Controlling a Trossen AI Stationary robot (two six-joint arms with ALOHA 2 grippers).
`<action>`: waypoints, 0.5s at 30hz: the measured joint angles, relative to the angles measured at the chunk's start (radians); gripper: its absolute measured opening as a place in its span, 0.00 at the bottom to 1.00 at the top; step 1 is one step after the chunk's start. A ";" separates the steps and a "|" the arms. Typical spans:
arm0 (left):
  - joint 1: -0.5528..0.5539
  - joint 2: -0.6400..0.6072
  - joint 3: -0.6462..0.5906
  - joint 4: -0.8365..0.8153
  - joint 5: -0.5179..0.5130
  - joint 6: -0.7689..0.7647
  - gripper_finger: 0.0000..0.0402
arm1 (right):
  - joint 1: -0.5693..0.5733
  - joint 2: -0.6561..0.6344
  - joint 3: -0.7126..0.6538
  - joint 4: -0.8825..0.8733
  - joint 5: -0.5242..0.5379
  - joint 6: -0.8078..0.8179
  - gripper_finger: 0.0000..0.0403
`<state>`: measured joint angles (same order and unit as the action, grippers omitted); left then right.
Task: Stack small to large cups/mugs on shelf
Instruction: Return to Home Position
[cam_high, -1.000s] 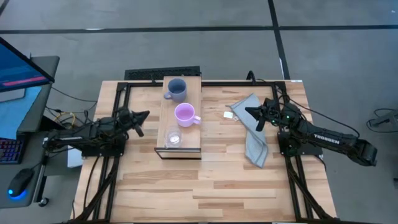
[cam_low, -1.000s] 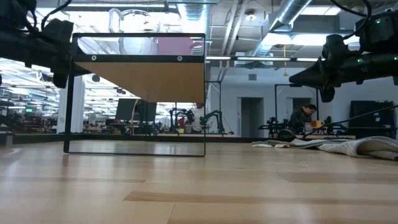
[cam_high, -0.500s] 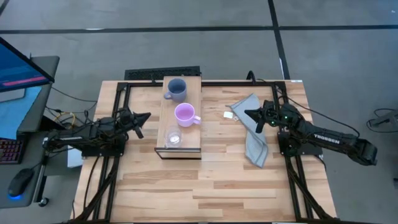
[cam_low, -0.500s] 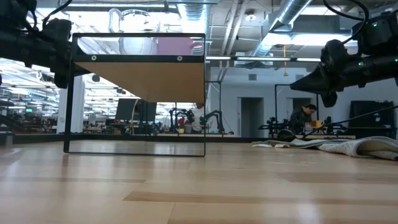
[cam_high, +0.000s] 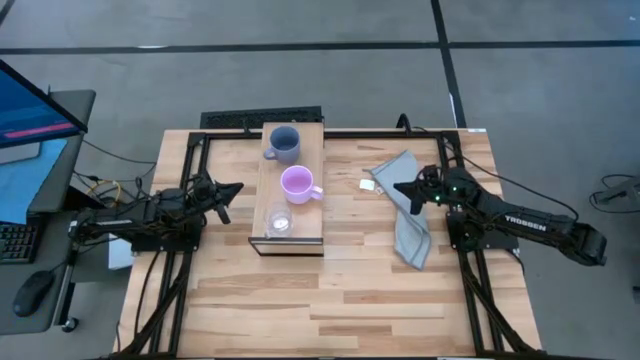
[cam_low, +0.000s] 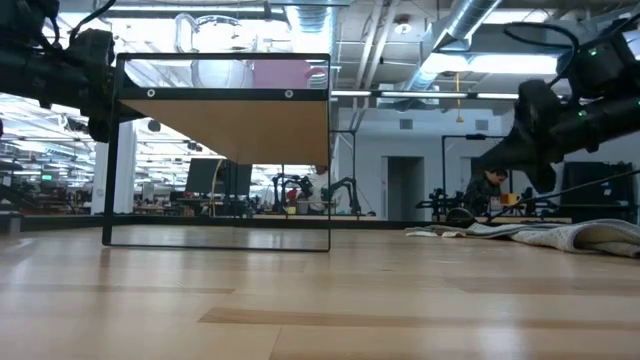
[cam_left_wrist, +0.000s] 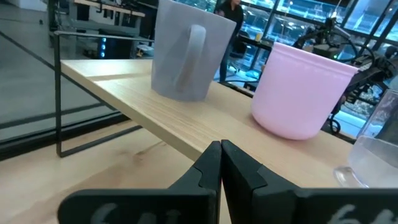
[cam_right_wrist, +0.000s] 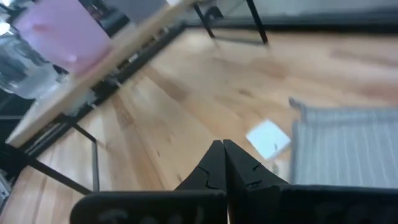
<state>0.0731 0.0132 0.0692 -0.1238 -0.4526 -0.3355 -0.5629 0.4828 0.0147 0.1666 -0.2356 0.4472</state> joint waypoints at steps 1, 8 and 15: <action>0.000 0.000 0.000 0.000 0.000 0.001 0.00 | 0.000 0.000 0.000 -0.018 0.000 0.011 0.01; 0.000 0.000 0.000 -0.001 0.003 0.001 0.00 | 0.000 0.001 0.000 -0.141 0.000 0.032 0.01; 0.000 0.000 -0.001 -0.004 0.004 0.020 0.00 | 0.000 0.001 0.000 -0.141 0.000 0.043 0.01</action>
<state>0.0731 0.0132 0.0685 -0.1273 -0.4487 -0.3153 -0.5629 0.4842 0.0147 0.0257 -0.2356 0.4904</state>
